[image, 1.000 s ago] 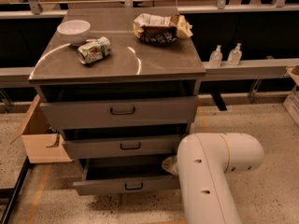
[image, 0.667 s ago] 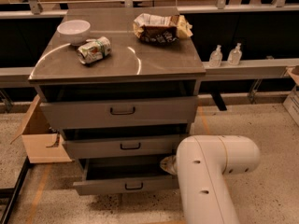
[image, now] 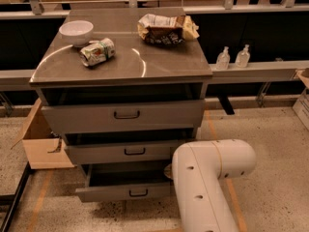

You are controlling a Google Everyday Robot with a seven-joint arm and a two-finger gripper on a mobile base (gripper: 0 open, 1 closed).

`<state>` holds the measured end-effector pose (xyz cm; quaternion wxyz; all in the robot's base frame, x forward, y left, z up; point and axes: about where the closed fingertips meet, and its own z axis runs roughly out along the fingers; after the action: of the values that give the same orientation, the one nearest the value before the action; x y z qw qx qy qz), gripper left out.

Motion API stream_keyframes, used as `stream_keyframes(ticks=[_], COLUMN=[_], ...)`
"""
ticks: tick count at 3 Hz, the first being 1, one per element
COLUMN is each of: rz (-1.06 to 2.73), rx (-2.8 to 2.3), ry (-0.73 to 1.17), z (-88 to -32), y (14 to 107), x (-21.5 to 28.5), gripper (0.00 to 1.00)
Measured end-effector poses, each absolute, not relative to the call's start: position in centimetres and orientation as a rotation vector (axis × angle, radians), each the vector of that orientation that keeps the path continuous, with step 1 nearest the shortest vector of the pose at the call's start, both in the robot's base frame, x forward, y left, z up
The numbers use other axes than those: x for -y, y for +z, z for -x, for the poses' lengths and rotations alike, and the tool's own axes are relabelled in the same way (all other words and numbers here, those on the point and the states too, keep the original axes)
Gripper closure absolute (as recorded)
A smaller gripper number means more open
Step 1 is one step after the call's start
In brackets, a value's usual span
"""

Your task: Open bottom drawer

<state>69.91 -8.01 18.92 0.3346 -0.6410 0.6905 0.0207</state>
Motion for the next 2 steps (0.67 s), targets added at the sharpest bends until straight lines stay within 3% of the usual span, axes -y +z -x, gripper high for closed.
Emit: stream_keyframes(ticks=[2], rz=[1.704], rx=[-1.862], ry=[0.121], z=[-68.15], y=[17.57], x=[8.32], gripper=[1.00])
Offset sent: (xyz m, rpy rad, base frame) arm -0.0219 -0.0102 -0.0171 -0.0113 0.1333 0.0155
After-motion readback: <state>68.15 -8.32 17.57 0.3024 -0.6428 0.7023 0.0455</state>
